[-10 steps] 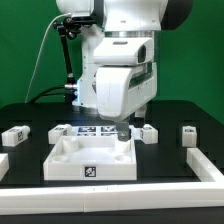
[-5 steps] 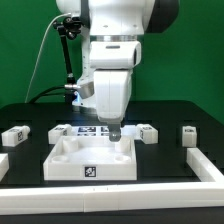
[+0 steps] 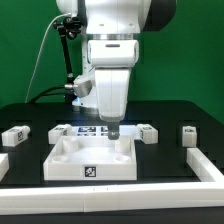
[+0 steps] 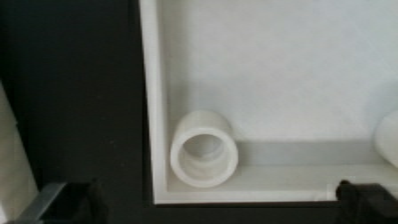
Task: Assemble one leg
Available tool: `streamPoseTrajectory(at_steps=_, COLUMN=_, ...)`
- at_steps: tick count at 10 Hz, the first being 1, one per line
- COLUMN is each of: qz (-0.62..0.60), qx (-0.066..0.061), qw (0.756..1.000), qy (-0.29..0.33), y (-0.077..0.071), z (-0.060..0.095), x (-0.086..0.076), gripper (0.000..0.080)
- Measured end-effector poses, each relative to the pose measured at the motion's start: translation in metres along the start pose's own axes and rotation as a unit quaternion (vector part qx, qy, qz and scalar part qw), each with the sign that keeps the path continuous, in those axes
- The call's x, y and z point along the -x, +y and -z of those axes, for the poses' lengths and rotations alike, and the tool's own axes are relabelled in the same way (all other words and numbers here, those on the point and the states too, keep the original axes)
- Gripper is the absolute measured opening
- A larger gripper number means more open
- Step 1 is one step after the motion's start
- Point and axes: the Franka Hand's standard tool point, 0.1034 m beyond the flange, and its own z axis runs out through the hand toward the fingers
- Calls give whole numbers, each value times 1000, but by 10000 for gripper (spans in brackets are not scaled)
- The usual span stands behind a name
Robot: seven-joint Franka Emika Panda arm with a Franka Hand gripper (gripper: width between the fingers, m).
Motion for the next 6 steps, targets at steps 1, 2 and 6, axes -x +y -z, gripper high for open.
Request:
streamPoseTrajectory(at_steps=1, qz=0, qx=-1, qw=1000, qy=0, y=-1, z=0, x=0, gripper=650)
streamPoseTrajectory(at_steps=2, qz=0, qx=-1, qw=1000, qy=0, y=-1, z=-1, x=0, gripper=650)
streamPoseTrajectory(at_steps=6, qz=6, qx=2, qw=1000, qy=2, y=-35, z=-12, x=11, gripper=650)
